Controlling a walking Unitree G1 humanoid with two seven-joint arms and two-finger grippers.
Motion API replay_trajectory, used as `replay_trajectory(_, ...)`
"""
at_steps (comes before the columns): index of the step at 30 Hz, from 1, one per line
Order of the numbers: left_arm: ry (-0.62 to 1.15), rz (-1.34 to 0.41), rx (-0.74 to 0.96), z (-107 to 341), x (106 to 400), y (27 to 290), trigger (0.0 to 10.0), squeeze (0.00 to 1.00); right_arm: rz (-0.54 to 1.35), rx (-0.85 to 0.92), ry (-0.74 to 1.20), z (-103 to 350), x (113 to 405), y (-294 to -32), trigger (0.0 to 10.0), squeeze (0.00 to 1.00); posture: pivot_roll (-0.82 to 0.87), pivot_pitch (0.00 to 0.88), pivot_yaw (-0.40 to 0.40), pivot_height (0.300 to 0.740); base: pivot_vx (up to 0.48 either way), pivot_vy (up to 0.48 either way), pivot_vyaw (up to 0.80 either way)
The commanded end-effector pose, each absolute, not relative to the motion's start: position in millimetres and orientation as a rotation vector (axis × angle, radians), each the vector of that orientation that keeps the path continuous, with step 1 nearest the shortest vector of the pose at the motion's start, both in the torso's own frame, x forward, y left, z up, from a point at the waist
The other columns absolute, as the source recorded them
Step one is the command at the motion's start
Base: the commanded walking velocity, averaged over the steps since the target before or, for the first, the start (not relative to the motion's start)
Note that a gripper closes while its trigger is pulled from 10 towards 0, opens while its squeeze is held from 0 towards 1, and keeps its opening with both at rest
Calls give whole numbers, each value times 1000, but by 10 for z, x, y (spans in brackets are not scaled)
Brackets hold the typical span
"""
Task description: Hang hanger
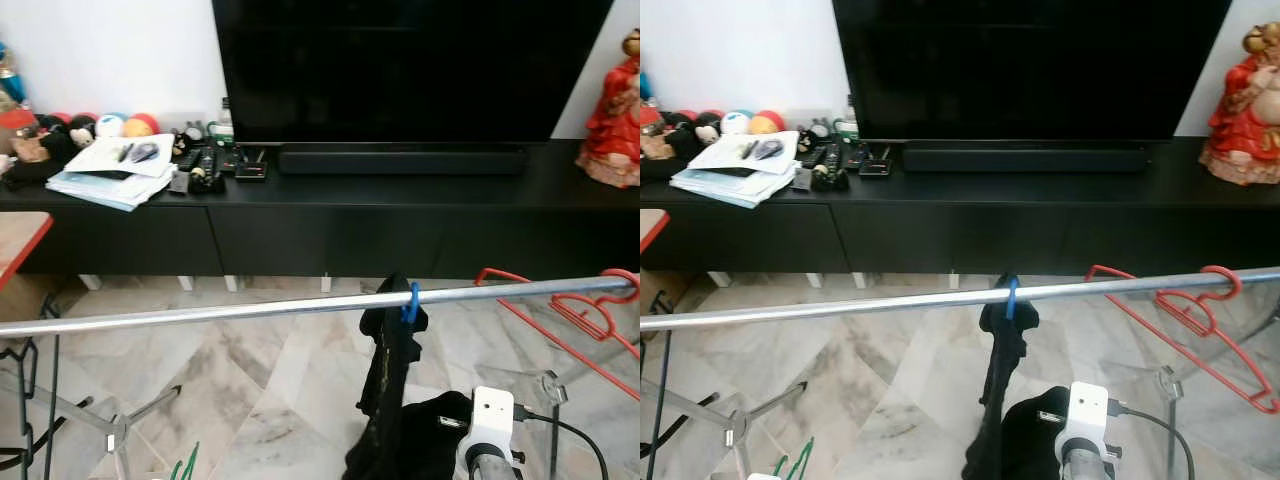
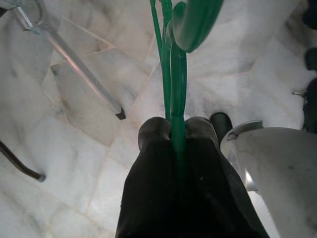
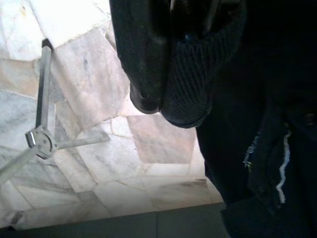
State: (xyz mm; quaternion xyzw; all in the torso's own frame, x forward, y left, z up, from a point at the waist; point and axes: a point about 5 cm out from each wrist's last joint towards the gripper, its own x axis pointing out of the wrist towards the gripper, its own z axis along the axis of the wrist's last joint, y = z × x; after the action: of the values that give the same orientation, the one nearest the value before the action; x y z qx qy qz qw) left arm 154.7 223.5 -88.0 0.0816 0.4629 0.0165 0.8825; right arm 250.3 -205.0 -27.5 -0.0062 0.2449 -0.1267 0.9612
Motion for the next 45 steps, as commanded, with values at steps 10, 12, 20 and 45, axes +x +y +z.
replay_trajectory(10,997,29,169,-917,1465,2232,10000,0,-258,-9,460,-225,2548,-2045,10000,0,-15,23,23,740,-207,0,0)
replay_trajectory(12,1001,31,167,-920,1459,2231,10000,0,-257,-10,460,-225,2547,-2047,10000,0,-15,22,23,740,-334,0,0)
replay_trajectory(20,1015,32,163,-938,1414,2230,10000,0,-258,-13,458,-217,2557,-2053,10000,0,-14,22,21,740,-339,0,0)
replay_trajectory(45,1009,50,147,-937,1394,2254,10000,0,-263,-9,459,-204,2576,-2061,10000,0,0,46,10,740,-342,0,0)
